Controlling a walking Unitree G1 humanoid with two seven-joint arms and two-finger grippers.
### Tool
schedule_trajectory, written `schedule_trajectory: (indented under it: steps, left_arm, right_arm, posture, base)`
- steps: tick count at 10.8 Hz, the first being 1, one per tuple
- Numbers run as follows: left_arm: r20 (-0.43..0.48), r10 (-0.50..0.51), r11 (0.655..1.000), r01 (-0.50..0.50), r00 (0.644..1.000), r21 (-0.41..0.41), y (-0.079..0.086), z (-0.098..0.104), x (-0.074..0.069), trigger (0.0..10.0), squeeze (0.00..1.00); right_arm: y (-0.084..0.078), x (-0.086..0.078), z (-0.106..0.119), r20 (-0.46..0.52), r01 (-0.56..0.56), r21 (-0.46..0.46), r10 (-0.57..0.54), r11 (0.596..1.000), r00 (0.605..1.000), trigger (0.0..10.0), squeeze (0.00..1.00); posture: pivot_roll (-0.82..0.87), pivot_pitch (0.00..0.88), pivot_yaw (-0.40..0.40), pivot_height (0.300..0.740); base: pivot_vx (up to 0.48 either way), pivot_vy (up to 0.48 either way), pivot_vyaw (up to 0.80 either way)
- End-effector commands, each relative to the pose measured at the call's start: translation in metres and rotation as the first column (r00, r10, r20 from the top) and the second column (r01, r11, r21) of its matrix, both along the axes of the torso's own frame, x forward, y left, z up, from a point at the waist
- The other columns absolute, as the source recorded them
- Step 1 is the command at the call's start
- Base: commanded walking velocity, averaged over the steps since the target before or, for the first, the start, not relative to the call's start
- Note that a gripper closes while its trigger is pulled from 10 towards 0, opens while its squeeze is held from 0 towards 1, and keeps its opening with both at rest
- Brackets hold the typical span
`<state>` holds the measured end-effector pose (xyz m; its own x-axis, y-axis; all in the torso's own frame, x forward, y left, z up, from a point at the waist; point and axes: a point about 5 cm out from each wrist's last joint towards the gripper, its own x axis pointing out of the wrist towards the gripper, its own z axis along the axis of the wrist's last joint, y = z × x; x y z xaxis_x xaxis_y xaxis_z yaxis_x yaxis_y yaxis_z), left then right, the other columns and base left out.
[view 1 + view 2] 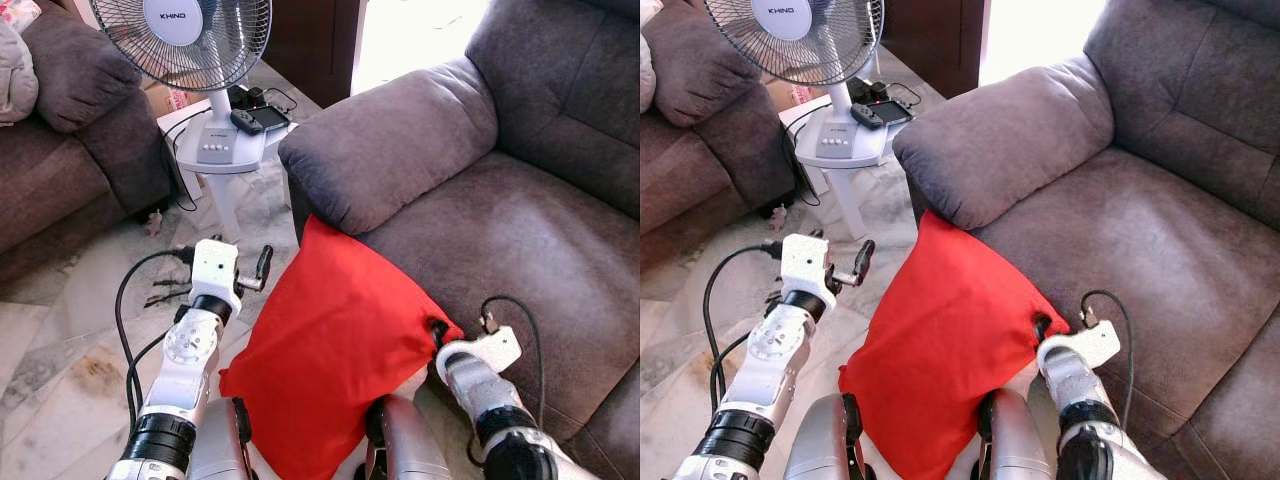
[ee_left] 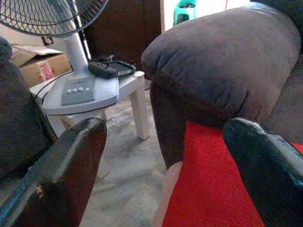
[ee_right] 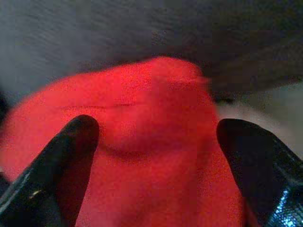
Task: Move the pillow to the sofa from floor
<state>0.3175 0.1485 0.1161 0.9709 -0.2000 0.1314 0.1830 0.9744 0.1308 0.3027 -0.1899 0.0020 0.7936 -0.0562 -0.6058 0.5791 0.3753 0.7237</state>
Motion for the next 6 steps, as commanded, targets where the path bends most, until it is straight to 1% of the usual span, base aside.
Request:
schedule_trajectory:
  steps: [1,2,3,5,6]
  left_arm:
    - [0.007,-0.007,1.000,0.007,1.000,-0.023,0.0001,0.0011,-0.0023,10.0,0.00]
    - [0.009,-0.009,1.000,0.009,1.000,-0.021,0.0002,0.0014,-0.0027,10.0,0.00]
    - [0.004,-0.007,1.000,0.007,1.000,-0.016,0.0014,0.0006,-0.0031,10.0,0.00]
    - [-0.017,-0.011,1.000,0.011,1.000,-0.010,0.0024,-0.0019,-0.0056,10.0,0.00]
    - [-0.021,-0.012,1.000,0.012,1.000,-0.007,0.0033,-0.0029,-0.0075,10.0,0.00]
  right_arm:
    - [-0.0013,0.0015,0.0015,0.021,0.022,0.006,-0.022,1.000,1.000,10.0,0.00]
    - [-0.0037,0.0034,0.0037,0.035,0.058,0.022,-0.059,0.998,0.998,10.0,0.00]
    - [-0.0041,0.0037,0.0034,0.020,0.052,0.005,-0.052,0.999,0.998,10.0,0.00]
    - [0.0033,0.0045,0.0023,0.007,0.021,-0.013,-0.021,1.000,1.000,10.0,0.00]
    - [0.0047,0.0040,0.0011,-0.002,0.032,-0.018,-0.032,0.999,0.999,10.0,0.00]
  posture:
    - [0.03,0.116,-0.038,0.586]
    - [0.04,0.116,-0.038,0.586]
    - [0.04,0.120,-0.037,0.586]
    - [0.05,0.137,-0.038,0.586]
    - [0.06,0.142,-0.041,0.586]
  base:
    - [0.000,0.000,0.00]
    - [0.000,0.000,0.00]
    - [0.000,0.000,0.00]
    - [0.000,0.000,0.00]
    - [0.000,0.000,0.00]
